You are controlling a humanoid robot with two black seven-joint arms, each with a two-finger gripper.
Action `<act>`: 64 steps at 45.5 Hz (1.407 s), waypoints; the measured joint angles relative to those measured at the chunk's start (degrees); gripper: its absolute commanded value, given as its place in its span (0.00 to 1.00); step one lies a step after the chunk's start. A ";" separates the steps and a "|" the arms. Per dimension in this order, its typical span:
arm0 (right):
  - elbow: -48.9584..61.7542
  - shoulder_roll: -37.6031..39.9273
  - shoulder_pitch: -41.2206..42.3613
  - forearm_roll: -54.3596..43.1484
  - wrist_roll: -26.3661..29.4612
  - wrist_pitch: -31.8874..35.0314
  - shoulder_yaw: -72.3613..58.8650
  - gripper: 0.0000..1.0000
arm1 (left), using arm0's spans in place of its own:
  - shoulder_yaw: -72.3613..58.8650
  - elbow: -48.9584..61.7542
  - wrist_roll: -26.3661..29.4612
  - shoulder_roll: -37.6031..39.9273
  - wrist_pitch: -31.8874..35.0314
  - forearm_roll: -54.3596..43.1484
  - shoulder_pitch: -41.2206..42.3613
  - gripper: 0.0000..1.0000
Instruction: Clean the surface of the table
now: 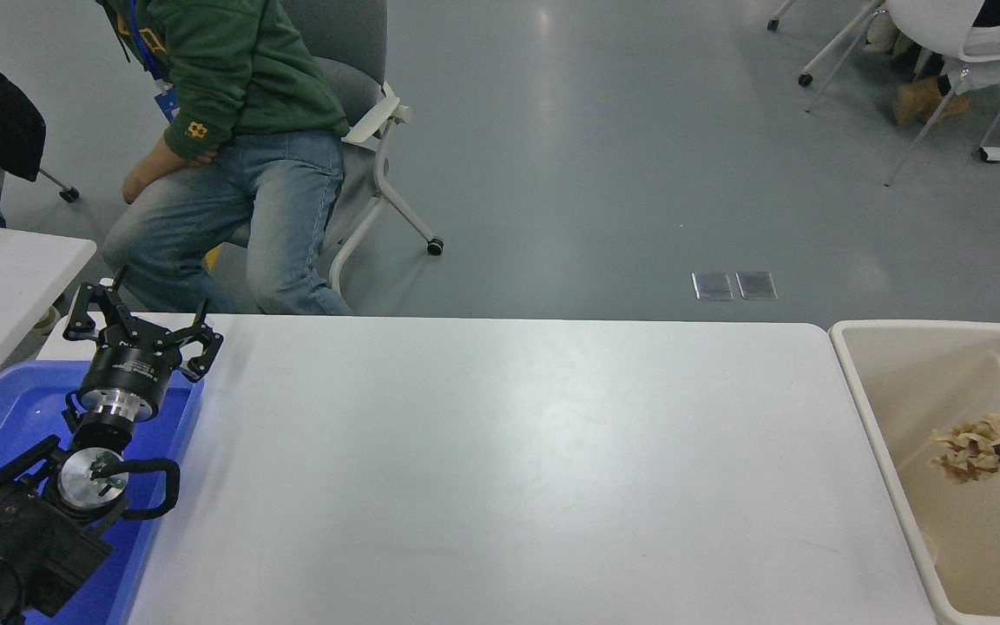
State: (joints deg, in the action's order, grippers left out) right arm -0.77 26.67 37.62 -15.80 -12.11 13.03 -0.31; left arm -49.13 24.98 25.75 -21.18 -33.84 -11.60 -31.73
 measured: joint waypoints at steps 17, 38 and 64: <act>2.32 -6.69 -0.07 -0.01 -0.55 -13.78 -7.56 0.00 | 0.00 0.00 0.00 0.00 0.00 0.00 0.00 1.00; 2.82 -8.98 -0.09 -0.02 -0.42 -23.27 -15.07 0.02 | 0.00 -0.01 0.00 0.00 0.00 -0.01 0.00 1.00; 3.11 -8.87 -0.26 0.23 -0.14 -27.73 -15.97 0.67 | 0.00 0.00 0.00 0.00 0.00 -0.01 0.00 1.00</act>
State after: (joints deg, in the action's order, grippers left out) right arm 2.34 17.80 37.35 -15.56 -12.25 -14.70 -16.28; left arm -49.13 24.98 25.75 -21.18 -33.84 -11.61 -31.73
